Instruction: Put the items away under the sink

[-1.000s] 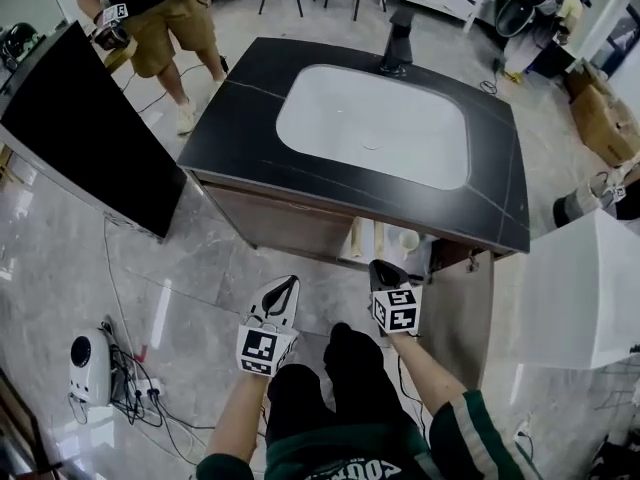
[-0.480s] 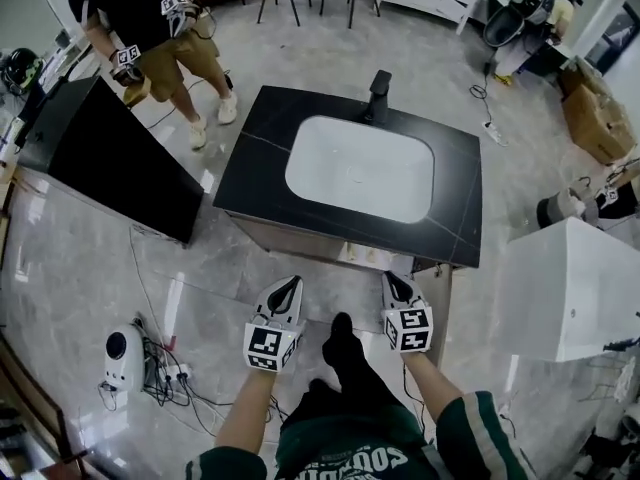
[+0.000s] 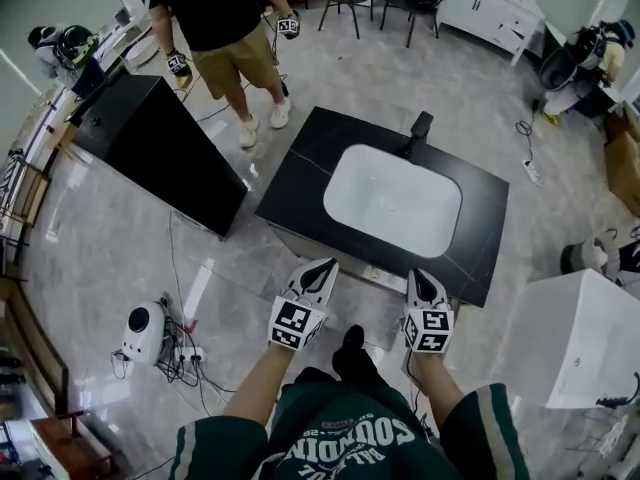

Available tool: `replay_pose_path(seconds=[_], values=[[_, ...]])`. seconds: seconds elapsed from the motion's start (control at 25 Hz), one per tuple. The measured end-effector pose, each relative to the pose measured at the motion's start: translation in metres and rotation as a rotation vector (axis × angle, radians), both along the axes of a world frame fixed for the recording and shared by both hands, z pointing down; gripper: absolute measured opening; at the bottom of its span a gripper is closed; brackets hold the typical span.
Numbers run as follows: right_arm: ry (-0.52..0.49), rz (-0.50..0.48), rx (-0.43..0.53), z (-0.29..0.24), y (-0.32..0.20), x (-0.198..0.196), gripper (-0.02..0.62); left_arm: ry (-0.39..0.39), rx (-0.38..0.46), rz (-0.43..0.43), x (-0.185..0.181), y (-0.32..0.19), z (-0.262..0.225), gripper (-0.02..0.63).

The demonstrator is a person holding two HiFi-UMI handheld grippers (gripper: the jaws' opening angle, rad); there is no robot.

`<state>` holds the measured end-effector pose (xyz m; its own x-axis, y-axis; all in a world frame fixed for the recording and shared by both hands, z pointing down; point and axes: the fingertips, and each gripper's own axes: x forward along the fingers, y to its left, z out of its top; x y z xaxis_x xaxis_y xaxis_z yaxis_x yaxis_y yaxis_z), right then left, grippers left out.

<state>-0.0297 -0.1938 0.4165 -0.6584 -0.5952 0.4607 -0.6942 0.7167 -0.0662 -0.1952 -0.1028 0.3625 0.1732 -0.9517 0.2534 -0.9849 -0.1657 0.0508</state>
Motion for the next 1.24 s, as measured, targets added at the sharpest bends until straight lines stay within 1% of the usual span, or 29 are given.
replay_pose_path(seconds=[0.2, 0.4, 0.68, 0.8, 0.92, 1.24], values=[[-0.024, -0.014, 0.01, -0.02, -0.013, -0.01, 0.043, -0.006, 0.013, 0.01, 0.005, -0.021, -0.015, 0.012], [-0.024, -0.03, 0.038, -0.033, -0.01, -0.023, 0.041, -0.003, 0.013, 0.069, 0.01, -0.036, -0.015, 0.011], [-0.032, 0.039, 0.039, -0.039, -0.016, -0.015, 0.041, 0.015, 0.014, 0.139, 0.026, -0.052, -0.015, 0.011], [-0.028, 0.049, 0.045, -0.04, -0.018, -0.008, 0.041, 0.024, 0.024, 0.161, 0.036, -0.059, -0.016, 0.012], [-0.023, 0.057, 0.047, -0.041, -0.017, -0.011, 0.041, 0.032, 0.03, 0.178, 0.036, -0.063, -0.018, 0.011], [0.001, 0.048, 0.037, -0.035, -0.005, -0.006, 0.041, 0.052, 0.015, 0.19, 0.043, -0.06, -0.012, 0.012]])
